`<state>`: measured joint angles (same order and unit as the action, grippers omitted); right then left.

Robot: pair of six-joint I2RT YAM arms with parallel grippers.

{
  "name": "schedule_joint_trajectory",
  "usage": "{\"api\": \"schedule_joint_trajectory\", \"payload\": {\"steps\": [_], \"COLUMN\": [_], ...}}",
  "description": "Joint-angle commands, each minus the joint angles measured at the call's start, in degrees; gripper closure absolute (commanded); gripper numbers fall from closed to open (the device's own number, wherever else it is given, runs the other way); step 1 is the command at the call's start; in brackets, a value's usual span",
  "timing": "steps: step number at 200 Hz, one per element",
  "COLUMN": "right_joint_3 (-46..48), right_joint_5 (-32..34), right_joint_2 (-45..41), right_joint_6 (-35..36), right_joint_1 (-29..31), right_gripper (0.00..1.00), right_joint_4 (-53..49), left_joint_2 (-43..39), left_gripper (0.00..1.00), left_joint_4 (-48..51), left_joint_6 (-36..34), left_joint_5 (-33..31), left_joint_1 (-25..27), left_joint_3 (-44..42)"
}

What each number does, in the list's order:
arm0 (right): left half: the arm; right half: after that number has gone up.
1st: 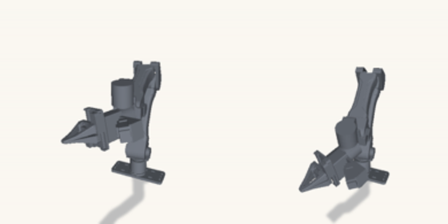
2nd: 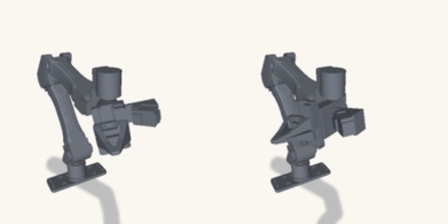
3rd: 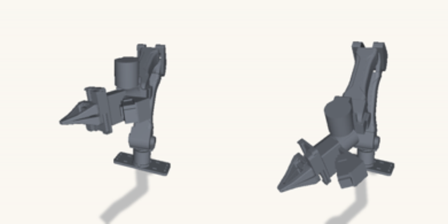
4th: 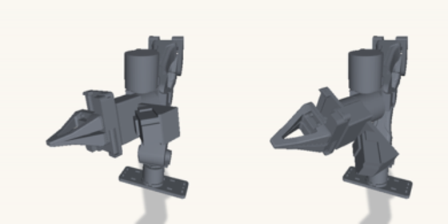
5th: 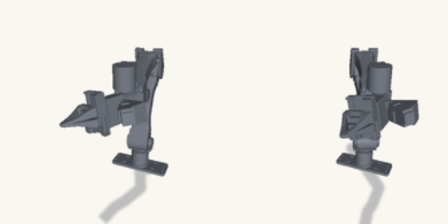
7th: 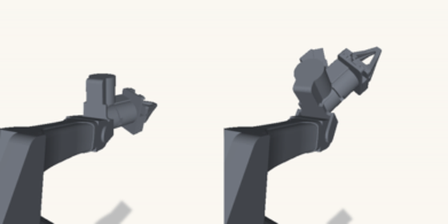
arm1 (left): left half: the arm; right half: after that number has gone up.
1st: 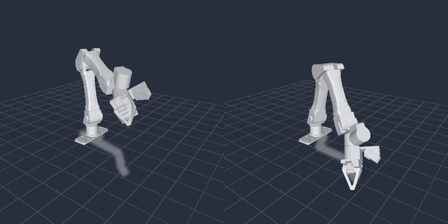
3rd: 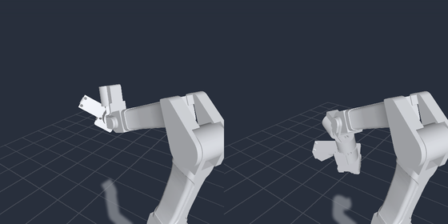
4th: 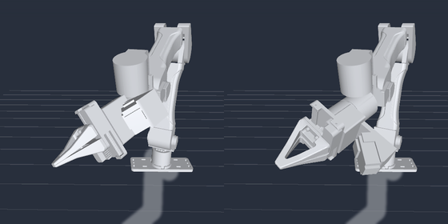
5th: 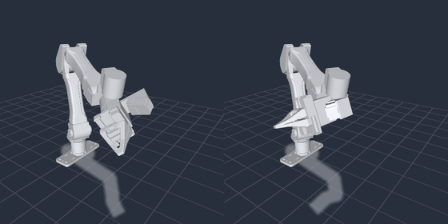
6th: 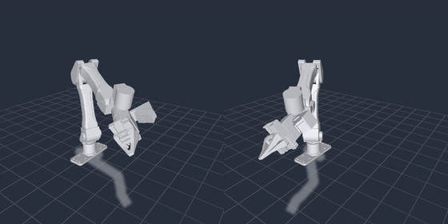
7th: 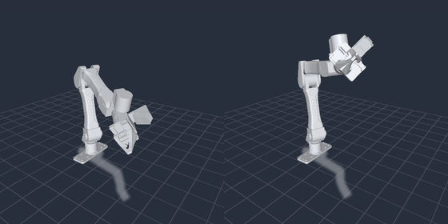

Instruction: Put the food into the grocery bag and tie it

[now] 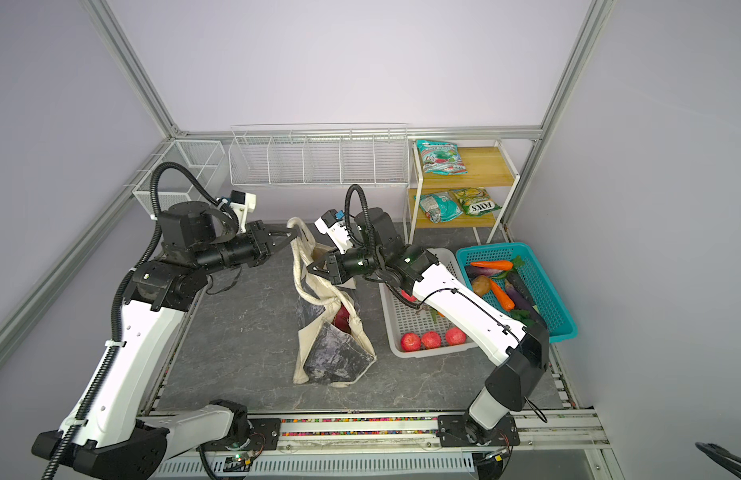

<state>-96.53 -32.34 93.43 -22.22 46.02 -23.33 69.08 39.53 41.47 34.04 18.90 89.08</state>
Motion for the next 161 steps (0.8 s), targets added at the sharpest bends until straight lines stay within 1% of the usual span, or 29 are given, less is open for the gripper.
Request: {"api": "schedule_joint_trajectory", "payload": {"steps": [1,61,110,154,161], "right_joint_3": [-3.3,-10.8,-11.0,-9.7,-9.3], "right_joint_5": [0.1,2.7,3.4,3.7,3.8], "right_joint_2": [1.4,6.0,7.5,6.5,6.2], "right_joint_6": [1.3,-0.3,-3.5,-5.3,-5.4], "right_joint_1": [0.3,-1.1,-1.6,-1.8,-2.0], "right_gripper": [0.93,0.93,0.93,0.93,0.93], "right_joint_4": [1.0,3.8,10.8,15.7,16.2], "left_joint_2": [-0.2,-2.6,-3.6,-3.3,-3.5], "left_gripper": [1.0,1.0,1.0,1.0,0.96], "left_joint_4": [1.4,2.4,3.3,7.4,7.8], "left_joint_6": [-1.6,-1.9,-2.1,-4.4,-4.5], "left_joint_5": [-0.9,-0.6,0.0,-1.1,-1.4], "left_joint_1": [1.3,1.8,2.5,2.5,2.5], "left_joint_3": [1.5,-0.6,-2.9,-2.9,-2.8]}}
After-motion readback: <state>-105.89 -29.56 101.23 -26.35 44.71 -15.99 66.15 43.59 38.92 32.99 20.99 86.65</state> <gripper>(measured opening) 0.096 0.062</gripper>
